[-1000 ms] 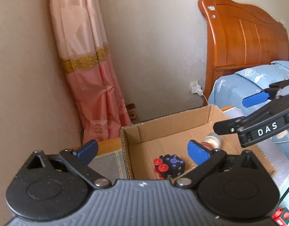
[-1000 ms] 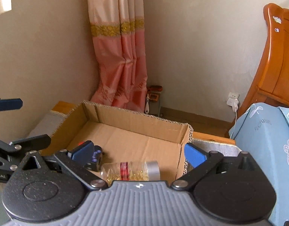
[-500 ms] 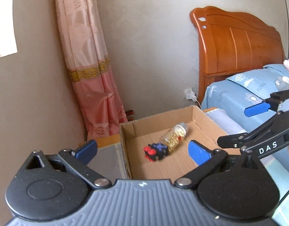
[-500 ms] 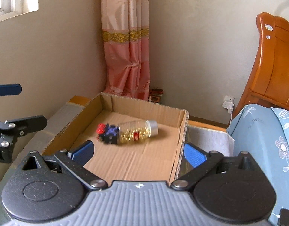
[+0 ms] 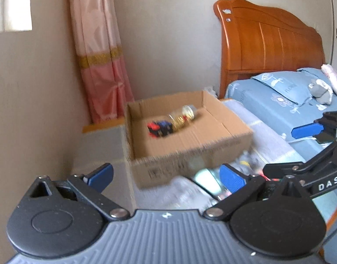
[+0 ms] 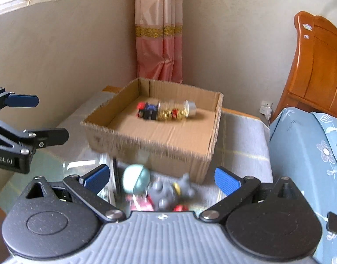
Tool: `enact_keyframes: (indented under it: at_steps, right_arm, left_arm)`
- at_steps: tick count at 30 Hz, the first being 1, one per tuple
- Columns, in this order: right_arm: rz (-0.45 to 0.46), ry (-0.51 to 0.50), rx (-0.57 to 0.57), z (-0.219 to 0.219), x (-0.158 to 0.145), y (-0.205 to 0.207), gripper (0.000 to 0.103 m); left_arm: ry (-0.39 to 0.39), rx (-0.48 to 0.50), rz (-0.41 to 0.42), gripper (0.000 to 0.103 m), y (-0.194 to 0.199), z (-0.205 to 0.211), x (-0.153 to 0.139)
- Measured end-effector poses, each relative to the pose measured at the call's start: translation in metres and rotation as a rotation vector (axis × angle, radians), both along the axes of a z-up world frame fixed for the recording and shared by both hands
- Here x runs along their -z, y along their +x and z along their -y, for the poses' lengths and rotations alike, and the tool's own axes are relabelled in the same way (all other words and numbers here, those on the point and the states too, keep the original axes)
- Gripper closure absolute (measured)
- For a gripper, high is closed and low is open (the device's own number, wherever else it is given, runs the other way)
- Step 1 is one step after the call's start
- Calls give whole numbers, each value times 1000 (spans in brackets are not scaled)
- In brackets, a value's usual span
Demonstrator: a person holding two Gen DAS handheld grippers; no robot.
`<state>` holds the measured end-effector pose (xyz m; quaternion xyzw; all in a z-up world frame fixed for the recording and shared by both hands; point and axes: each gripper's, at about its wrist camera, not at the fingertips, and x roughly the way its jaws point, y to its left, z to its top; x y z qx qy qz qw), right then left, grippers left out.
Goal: Organize rigid objects
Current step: 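Move the left gripper to the clear red-lidded container and close on it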
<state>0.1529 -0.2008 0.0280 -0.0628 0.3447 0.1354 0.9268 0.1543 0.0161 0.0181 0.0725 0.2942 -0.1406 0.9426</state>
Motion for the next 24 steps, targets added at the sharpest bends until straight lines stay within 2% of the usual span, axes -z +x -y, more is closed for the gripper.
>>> enact_keyframes:
  at_steps: [9, 17, 21, 24]
  right_arm:
    - [3, -12, 50, 15, 41, -48, 0]
    - [12, -85, 57, 32, 65, -62, 0]
    - [1, -78, 58, 41, 71, -62, 0]
    - [-7, -85, 70, 46, 76, -61, 0]
  left_arm:
    - [-3, 120, -64, 1, -50, 18, 38]
    - [34, 305, -113, 1, -80, 49, 66]
    - [47, 342, -129, 1, -82, 60, 80]
    - [49, 328, -141, 5, -79, 66, 89]
